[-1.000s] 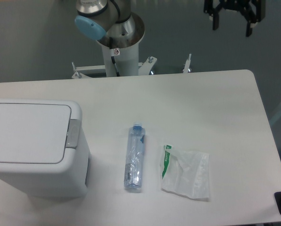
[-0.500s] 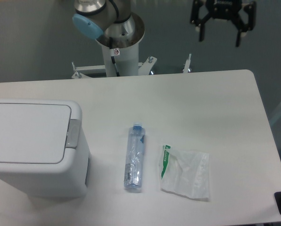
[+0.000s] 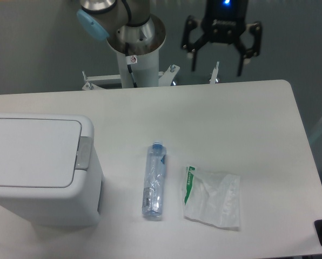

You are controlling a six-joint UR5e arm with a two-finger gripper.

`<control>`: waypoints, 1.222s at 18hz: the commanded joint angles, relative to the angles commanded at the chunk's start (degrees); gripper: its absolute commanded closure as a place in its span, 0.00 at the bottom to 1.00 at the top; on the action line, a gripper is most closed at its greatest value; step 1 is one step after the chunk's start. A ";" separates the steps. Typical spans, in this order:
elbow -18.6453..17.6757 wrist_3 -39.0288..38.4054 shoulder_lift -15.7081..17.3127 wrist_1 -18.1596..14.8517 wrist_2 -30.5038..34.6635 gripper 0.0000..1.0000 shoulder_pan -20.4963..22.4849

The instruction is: Open the trash can

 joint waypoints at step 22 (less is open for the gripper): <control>0.00 -22.62 -11.08 12.76 0.26 0.00 -16.35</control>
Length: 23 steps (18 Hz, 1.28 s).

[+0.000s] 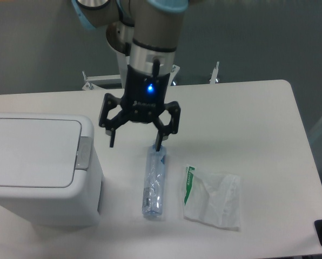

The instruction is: Open the trash can

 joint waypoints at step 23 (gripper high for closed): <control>-0.70 -0.53 -1.50 0.18 0.27 0.00 -2.03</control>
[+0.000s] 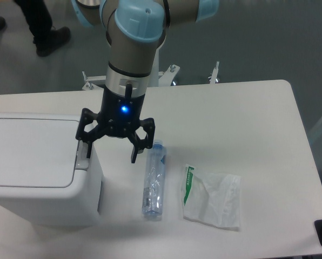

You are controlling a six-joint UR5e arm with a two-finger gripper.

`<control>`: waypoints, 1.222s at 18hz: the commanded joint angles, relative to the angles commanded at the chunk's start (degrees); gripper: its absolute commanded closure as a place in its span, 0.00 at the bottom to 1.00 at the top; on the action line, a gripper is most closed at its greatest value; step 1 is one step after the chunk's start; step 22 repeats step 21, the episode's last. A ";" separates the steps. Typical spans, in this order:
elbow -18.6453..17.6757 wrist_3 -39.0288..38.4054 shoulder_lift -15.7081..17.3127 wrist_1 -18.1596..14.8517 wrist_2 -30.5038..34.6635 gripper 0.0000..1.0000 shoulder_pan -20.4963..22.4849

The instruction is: Open the trash can

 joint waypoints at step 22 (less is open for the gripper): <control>4.92 12.29 1.32 -0.79 7.01 0.00 2.19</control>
